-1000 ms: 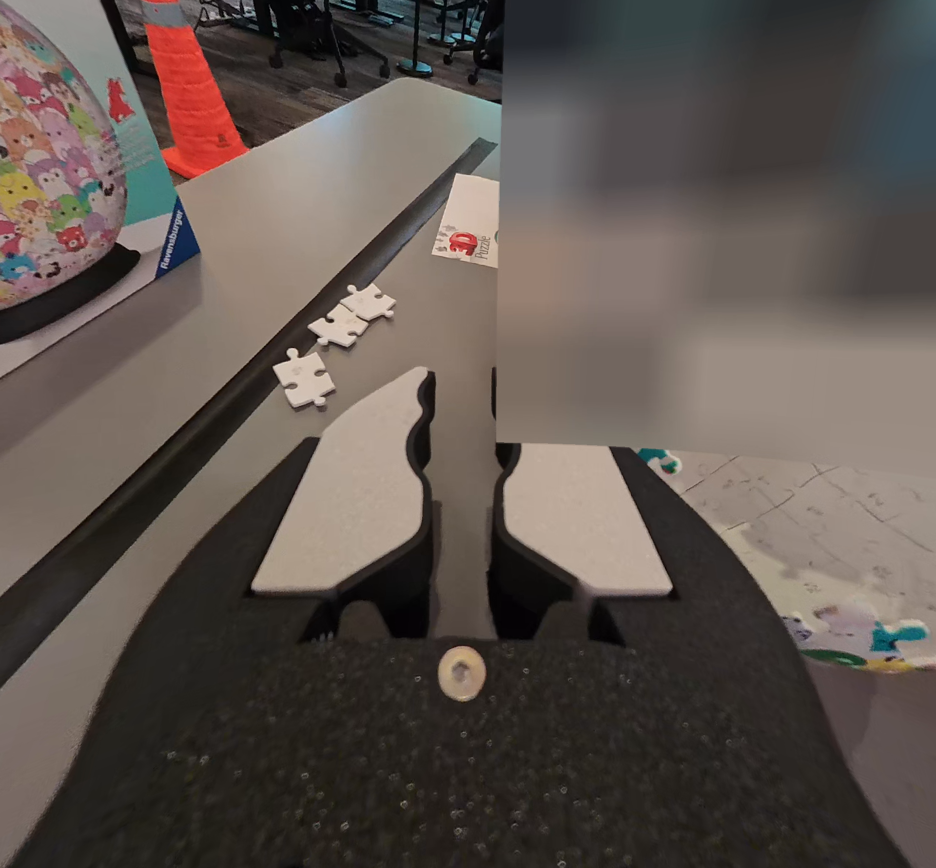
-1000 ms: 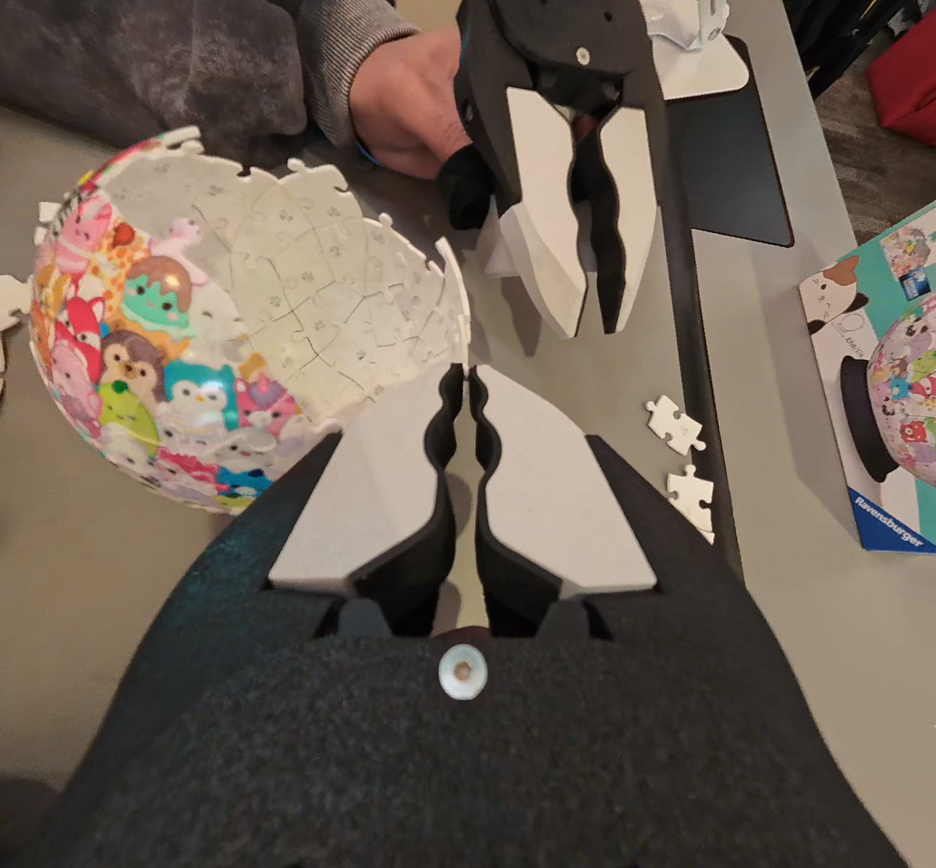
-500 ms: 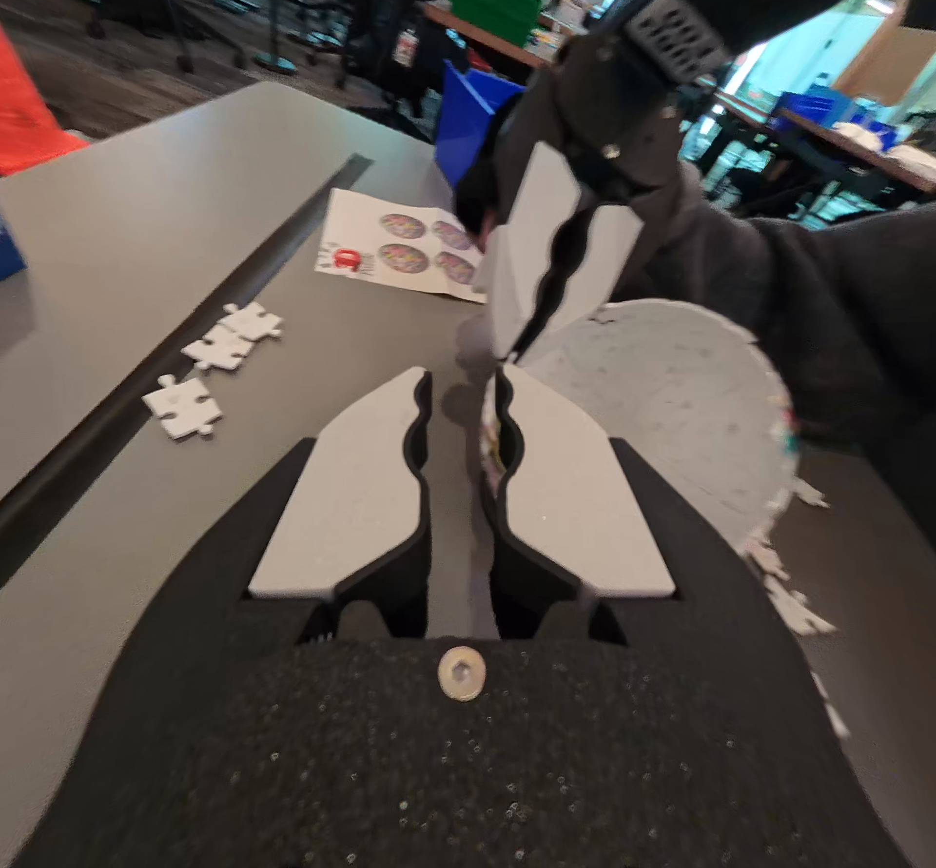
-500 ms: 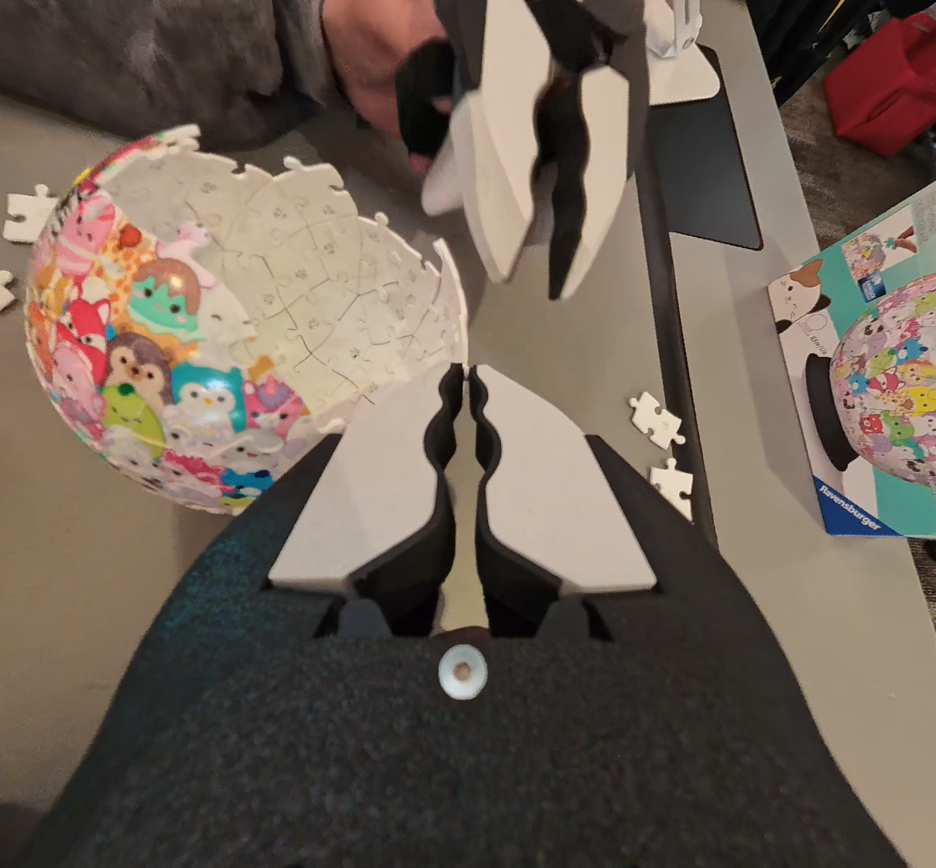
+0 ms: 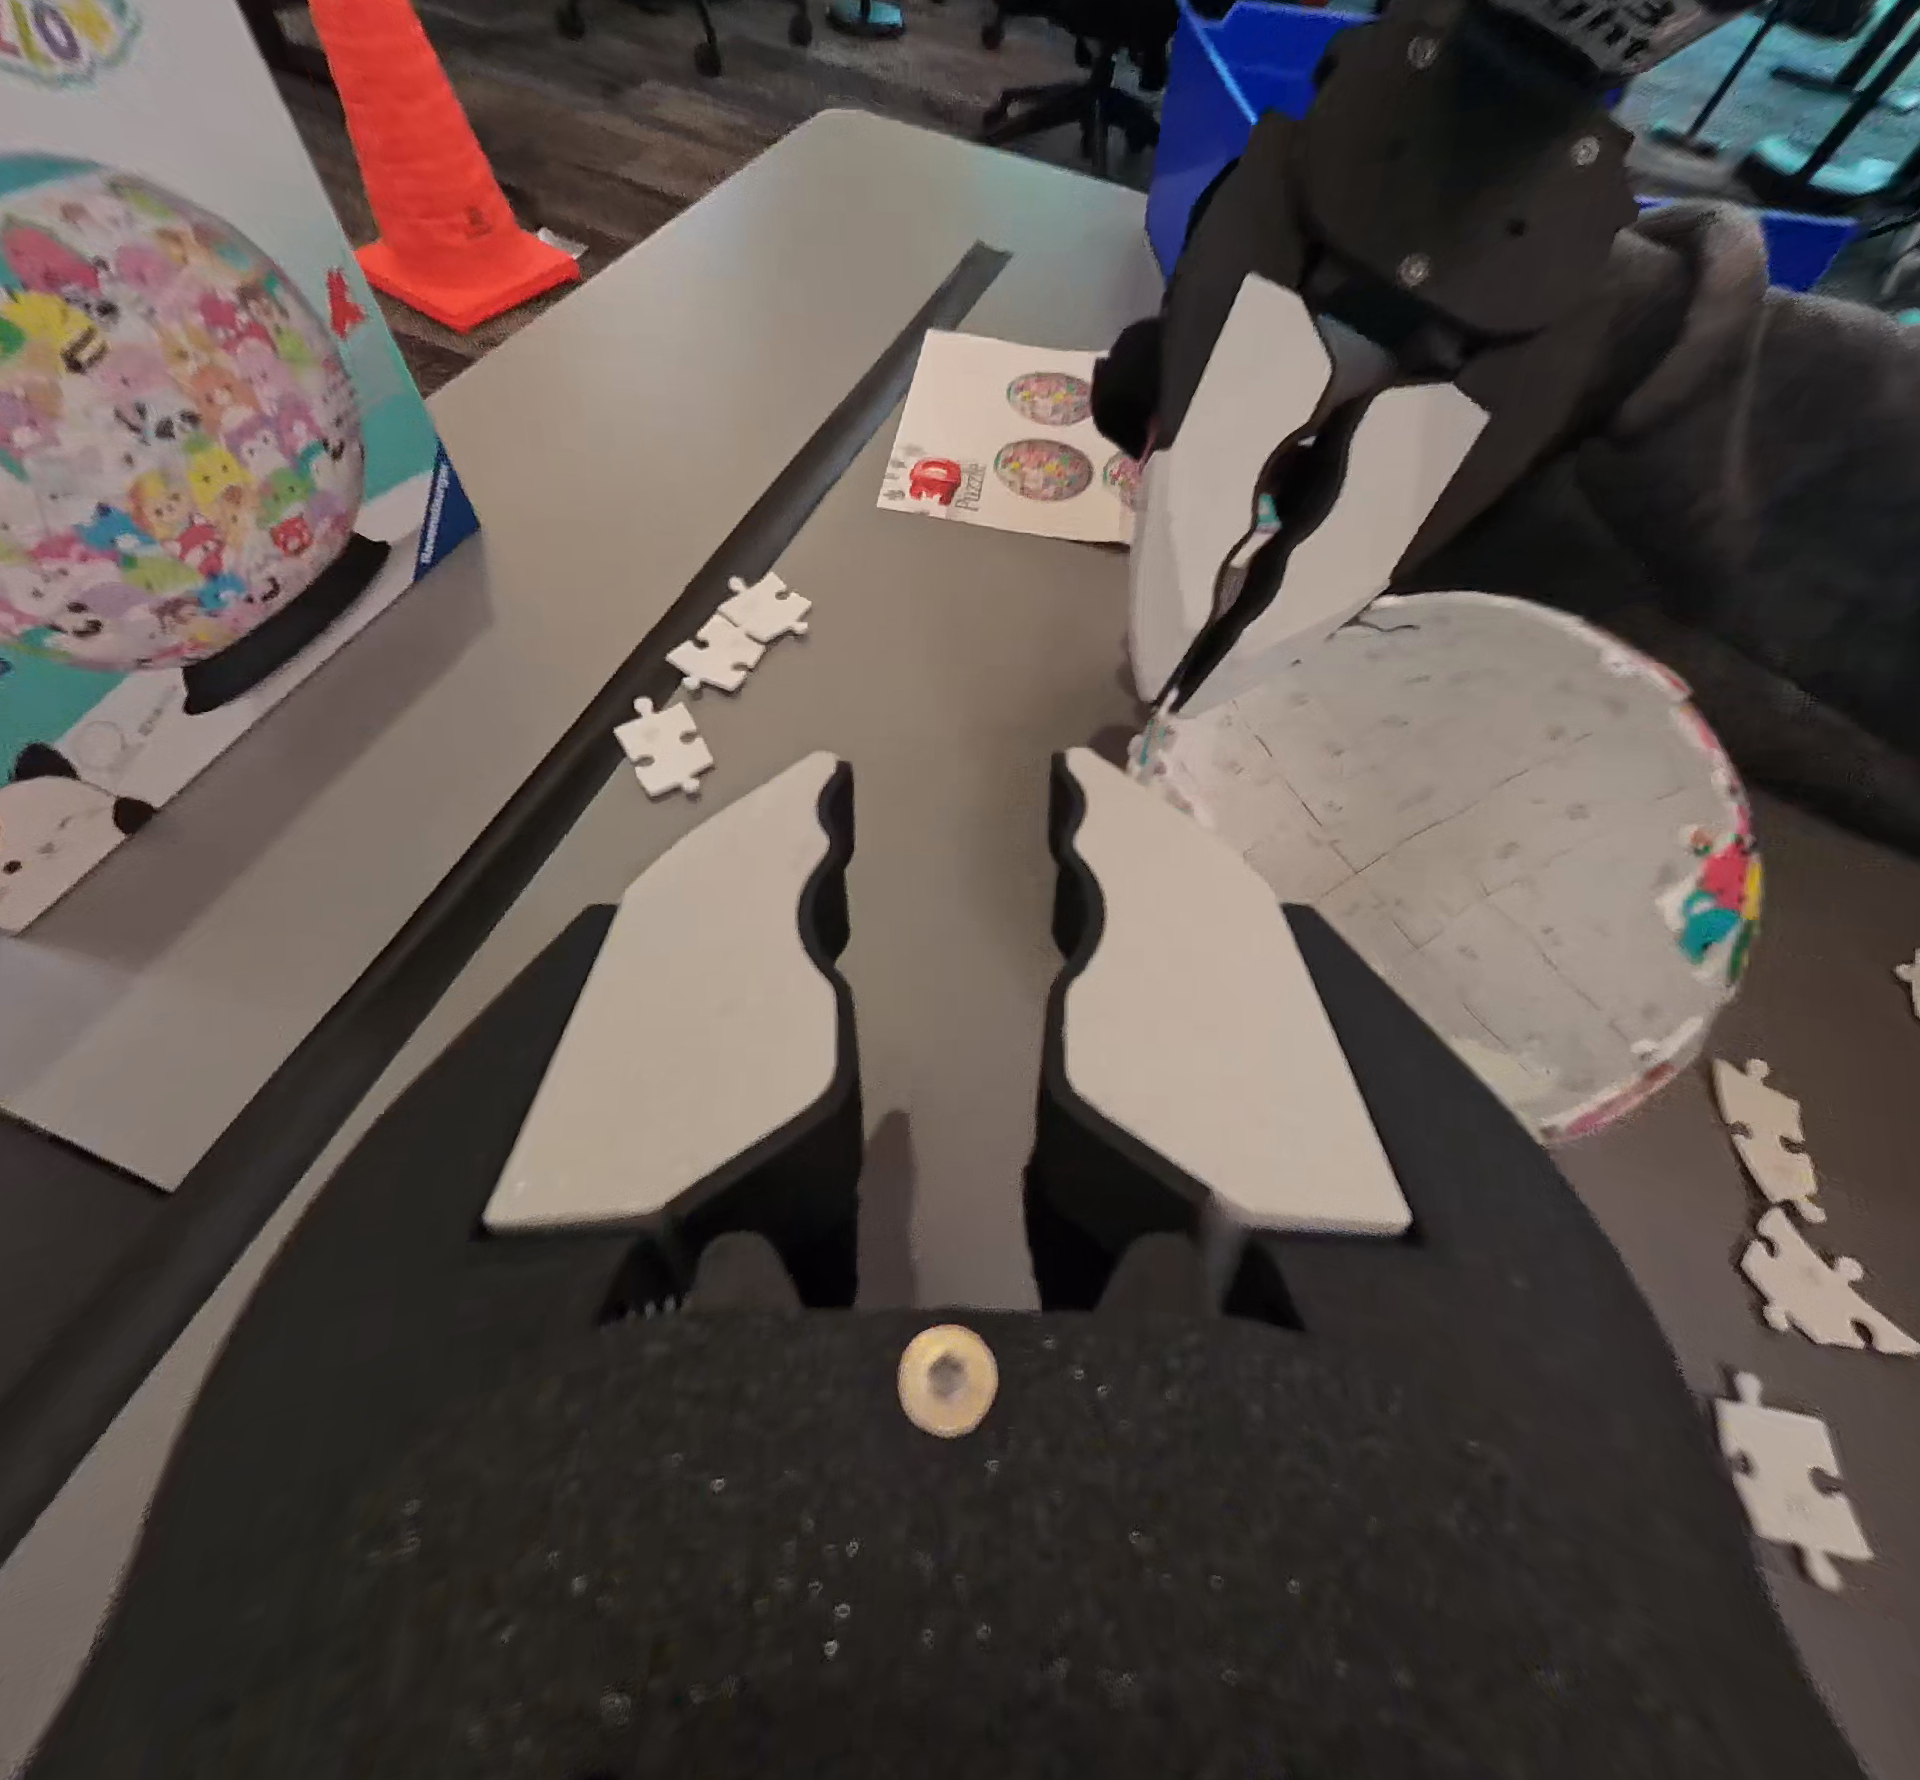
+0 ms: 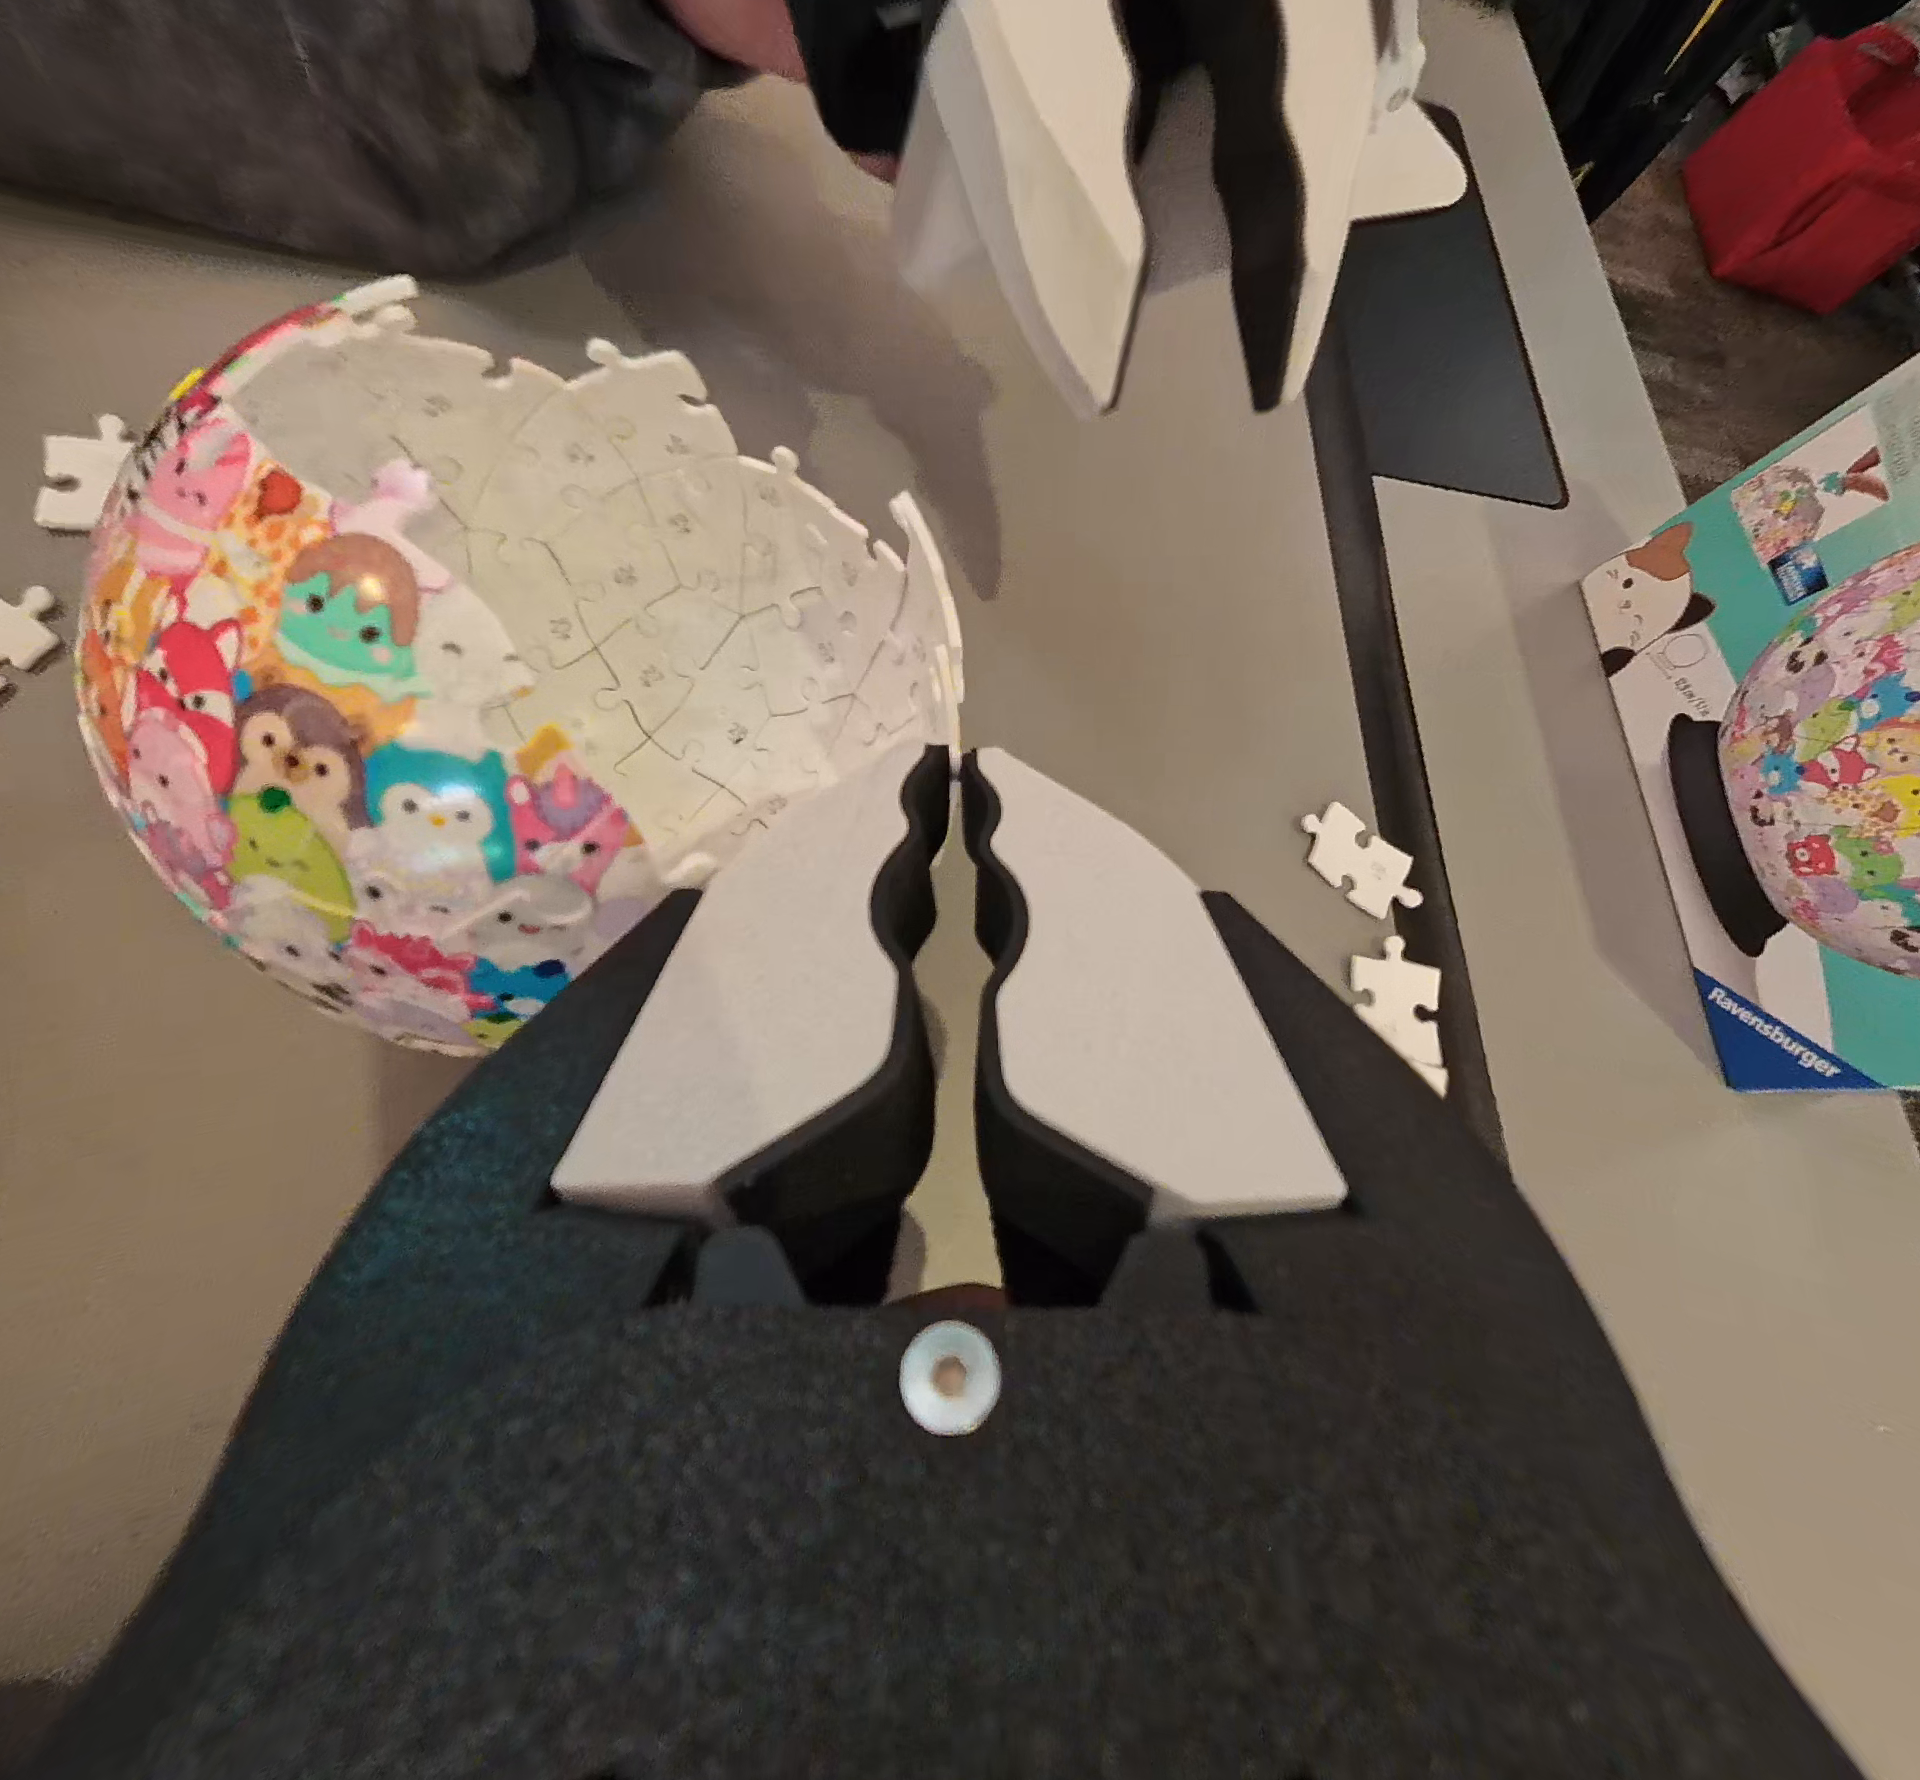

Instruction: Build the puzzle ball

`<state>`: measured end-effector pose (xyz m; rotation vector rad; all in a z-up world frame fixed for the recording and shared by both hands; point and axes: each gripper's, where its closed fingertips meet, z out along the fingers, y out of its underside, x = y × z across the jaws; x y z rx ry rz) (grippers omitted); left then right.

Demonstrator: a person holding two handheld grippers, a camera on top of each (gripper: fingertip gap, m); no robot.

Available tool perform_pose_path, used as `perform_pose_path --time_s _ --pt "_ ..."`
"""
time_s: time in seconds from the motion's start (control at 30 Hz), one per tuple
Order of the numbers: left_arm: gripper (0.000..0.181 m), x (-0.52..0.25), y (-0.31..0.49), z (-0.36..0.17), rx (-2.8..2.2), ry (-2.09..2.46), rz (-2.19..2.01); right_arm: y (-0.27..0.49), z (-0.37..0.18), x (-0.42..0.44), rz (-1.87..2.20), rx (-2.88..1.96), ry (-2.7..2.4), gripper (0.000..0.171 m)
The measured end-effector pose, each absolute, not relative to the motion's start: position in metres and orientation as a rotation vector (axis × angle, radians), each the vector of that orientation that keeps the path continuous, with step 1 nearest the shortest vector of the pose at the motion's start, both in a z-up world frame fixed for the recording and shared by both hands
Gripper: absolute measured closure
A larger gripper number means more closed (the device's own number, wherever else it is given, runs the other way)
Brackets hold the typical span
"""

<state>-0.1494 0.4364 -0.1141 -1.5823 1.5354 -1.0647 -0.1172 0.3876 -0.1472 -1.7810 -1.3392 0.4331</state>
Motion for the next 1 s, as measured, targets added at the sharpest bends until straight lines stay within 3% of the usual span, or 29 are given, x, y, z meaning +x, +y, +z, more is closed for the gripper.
perform_pose_path --time_s 0.33,0.63,1.0 --pt "0.133 -0.139 0.39 -0.128 -1.517 1.877 -0.578 0.389 -0.146 -0.116 0.463 -1.779 -1.3 0.169" --pt "0.134 -0.131 0.398 -0.145 -1.501 1.967 -0.233 0.389 -0.15 -0.116 0.472 -1.793 -1.287 0.169" --pt "0.141 -0.124 0.401 -0.155 -1.514 2.001 -0.148 0.388 -0.15 -0.114 0.484 -1.792 -1.27 0.169"
